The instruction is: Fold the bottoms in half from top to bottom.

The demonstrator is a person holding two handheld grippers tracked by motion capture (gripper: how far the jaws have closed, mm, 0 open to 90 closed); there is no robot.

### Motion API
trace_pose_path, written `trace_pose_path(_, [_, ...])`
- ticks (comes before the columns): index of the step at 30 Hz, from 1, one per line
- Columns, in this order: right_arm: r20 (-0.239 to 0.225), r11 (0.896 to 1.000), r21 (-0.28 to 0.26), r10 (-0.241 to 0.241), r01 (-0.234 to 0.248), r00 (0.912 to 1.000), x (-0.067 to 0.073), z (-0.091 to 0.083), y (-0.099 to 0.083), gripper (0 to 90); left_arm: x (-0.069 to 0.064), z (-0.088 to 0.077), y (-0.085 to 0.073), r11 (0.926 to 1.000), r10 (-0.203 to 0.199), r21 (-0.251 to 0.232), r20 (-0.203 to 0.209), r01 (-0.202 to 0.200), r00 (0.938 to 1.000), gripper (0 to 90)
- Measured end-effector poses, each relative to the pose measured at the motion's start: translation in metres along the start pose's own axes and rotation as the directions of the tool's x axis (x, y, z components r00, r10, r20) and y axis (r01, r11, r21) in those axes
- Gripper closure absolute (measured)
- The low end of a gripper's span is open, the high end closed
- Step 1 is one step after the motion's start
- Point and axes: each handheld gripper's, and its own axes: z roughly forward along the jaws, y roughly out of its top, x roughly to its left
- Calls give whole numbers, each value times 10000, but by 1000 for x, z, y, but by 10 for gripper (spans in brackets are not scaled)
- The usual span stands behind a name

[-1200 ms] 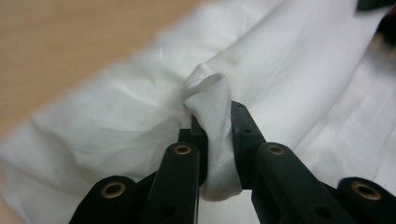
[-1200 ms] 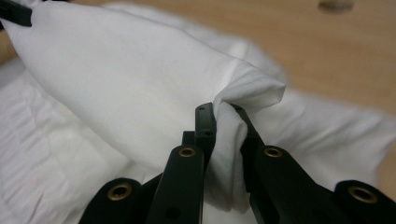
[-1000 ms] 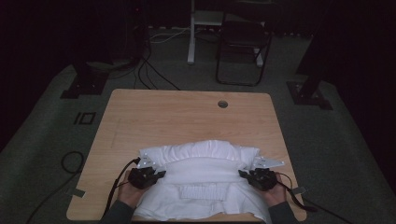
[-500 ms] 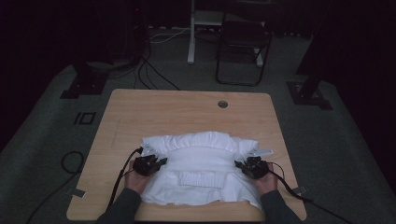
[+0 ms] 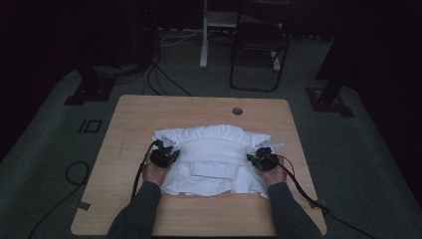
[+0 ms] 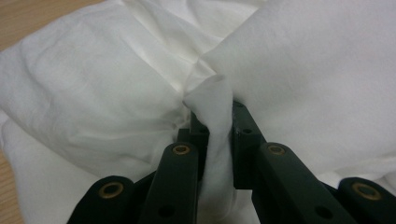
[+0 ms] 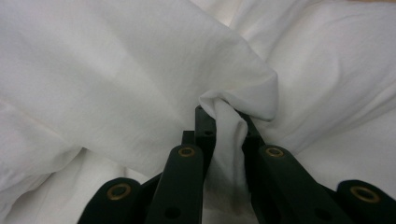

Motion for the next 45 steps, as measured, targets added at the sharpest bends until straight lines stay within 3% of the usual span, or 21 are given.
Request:
trace_pose_path(3, [-227,10000,-31,8,-8,9997,-3,-3,1,848,6,-7,3,9998,-154,-117,334,158,9993,832])
trace_pose_path(6, [-341,9974,-682,203,-226,9992,-7,-18,5,849,15,-27,9,9940,-603,-866,730,666,9955,837])
trace_pose_path(8, [-242,9900,-1388,218,-250,9995,-9,-35,11,850,19,-50,15,9764,-658,-1981,1038,855,9924,844])
trace_pose_path(9, [-199,9836,-1785,231,-263,9995,-10,-45,15,850,19,-62,19,9628,-698,-2506,1323,1015,9888,846])
trace_pose_path(11, [-257,9626,-2683,310,-368,9992,-11,-66,22,851,18,-84,25,9412,-538,-3226,1499,1003,9872,847])
trace_pose_path(12, [-257,9626,-2683,310,-368,9992,-11,-66,22,851,18,-84,25,9412,-538,-3226,1499,1003,9872,847])
trace_pose_path(13, [-239,9501,-3099,287,-347,9993,-11,-77,25,851,18,-96,27,9293,-464,-3519,1885,1116,9810,847])
trace_pose_path(14, [-272,9374,-3470,210,-291,9994,-10,-90,27,851,18,-99,27,9279,-423,-3554,1998,1126,9789,847])
trace_pose_path(15, [-285,9341,-3563,117,-211,9995,-9,-94,26,851,17,-102,25,9282,-412,-3536,2121,1160,9764,846])
trace_pose_path(17, [-155,9356,-3531,-128,65,9998,-5,-100,19,851,12,-104,19,9381,-241,-3325,2161,968,9761,843])
trace_pose_path(19, [-213,9473,-3201,-233,153,9995,-1,-98,6,850,10,-99,10,9471,-331,-3018,2472,1094,9684,831])
trace_pose_path(20, [-290,9536,-3010,-187,91,9994,0,-96,-2,841,9,-95,6,9572,-282,-2716,2555,997,9664,792])
trace_pose_path(21, [-363,9656,-2598,-148,49,9992,1,-91,-10,803,8,-94,4,9598,-270,-2651,2408,924,9702,697])
trace_pose_path(23, [-334,9723,-2338,-160,78,9993,1,-88,-17,612,8,-92,4,9579,-366,-2692,2312,1001,9722,557])
trace_pose_path(25, [-186,9650,-2614,165,-208,9997,1,-93,-15,510,7,-95,12,9534,-356,-2845,2230,1000,9742,541])
trace_pose_path(27, [180,9459,-3236,324,-249,9993,5,-102,-4,461,4,-96,21,9541,-221,-2878,2100,833,9775,543])
trace_pose_path(29, [403,9374,-3483,252,-96,9989,11,-107,9,462,-3,-92,32,9600,15,-2748,1962,535,9806,572])
trace_pose_path(31, [480,9370,-3489,-14,181,9988,20,-106,20,481,-10,-84,38,9663,114,-2544,1989,403,9800,593])
trace_pose_path(35, [-13,9593,-2741,-717,685,9974,39,-81,29,542,-25,-62,36,9802,249,-1970,2263,208,9737,634])
trace_pose_path(41, [-371,9817,-1648,-1026,952,9940,54,-44,10,552,-44,-36,8,9937,266,-1121,2559,23,9663,652])
trace_pose_path(45, [-416,9886,-1143,-1031,978,9938,55,-34,-8,542,-49,-31,-12,9945,181,-1045,2673,103,9634,650])
